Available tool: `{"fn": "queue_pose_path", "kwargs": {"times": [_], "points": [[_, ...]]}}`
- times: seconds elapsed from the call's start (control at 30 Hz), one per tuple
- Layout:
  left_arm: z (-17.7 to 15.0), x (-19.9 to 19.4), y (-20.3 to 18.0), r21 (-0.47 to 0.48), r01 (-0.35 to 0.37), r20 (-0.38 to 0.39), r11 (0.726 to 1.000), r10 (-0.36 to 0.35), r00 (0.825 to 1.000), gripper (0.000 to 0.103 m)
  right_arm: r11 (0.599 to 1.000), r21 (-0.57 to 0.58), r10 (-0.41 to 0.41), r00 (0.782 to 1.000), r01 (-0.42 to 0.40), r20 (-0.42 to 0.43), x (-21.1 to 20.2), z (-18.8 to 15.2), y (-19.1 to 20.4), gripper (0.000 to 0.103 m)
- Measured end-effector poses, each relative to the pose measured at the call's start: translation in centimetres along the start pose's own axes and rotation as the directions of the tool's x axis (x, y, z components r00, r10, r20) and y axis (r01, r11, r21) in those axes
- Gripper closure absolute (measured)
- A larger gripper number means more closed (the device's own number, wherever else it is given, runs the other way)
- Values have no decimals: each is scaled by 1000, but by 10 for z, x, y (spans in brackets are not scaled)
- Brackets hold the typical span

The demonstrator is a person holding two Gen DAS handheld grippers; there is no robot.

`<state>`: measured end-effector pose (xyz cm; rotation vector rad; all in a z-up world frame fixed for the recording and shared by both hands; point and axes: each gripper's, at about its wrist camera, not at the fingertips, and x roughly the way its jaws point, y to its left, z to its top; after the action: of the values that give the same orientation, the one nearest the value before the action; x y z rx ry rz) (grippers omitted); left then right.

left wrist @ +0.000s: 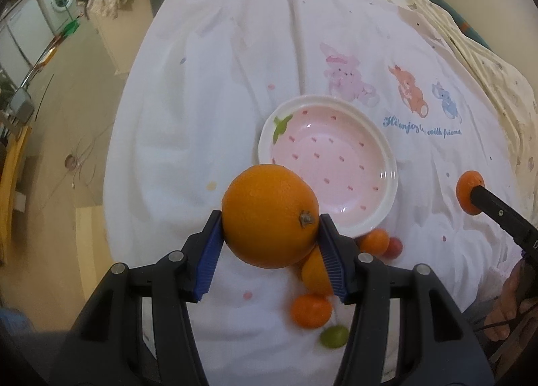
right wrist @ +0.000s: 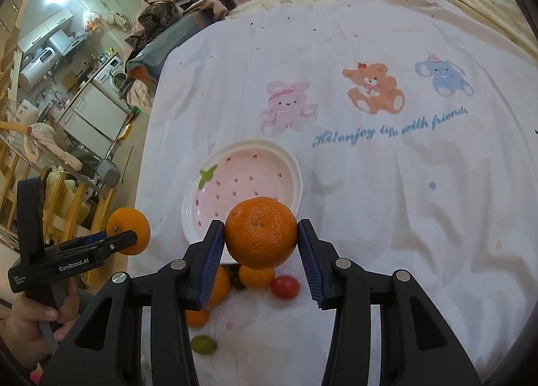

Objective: Organize fruits
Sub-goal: 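Carry the large orange and mandarin onto the pink plate and open both grippers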

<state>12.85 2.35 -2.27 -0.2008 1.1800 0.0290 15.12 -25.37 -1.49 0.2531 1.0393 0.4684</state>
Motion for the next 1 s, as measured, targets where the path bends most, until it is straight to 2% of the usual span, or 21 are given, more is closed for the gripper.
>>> {"fn": "queue_pose_path", "kwargs": {"times": [0.23,0.5,0.67,1.0], "points": [[31,19,-10,27,8,-3,1000,-8,1000,52,1000,-4,-3,1000,3,-4,22,22,-5,56],[49,53,-14,50,28,-16,998,-27,1000,52,1000,-13,11,999,-11,-33,56,44,-7,56],[57,75,-15,66,65,-33,996,-63,997,52,998,41,54,996,-51,-74,88,59,-18,56],[73,108,-26,95,121,-87,988,-113,990,51,994,62,95,982,-86,-164,145,69,-19,56]]}}
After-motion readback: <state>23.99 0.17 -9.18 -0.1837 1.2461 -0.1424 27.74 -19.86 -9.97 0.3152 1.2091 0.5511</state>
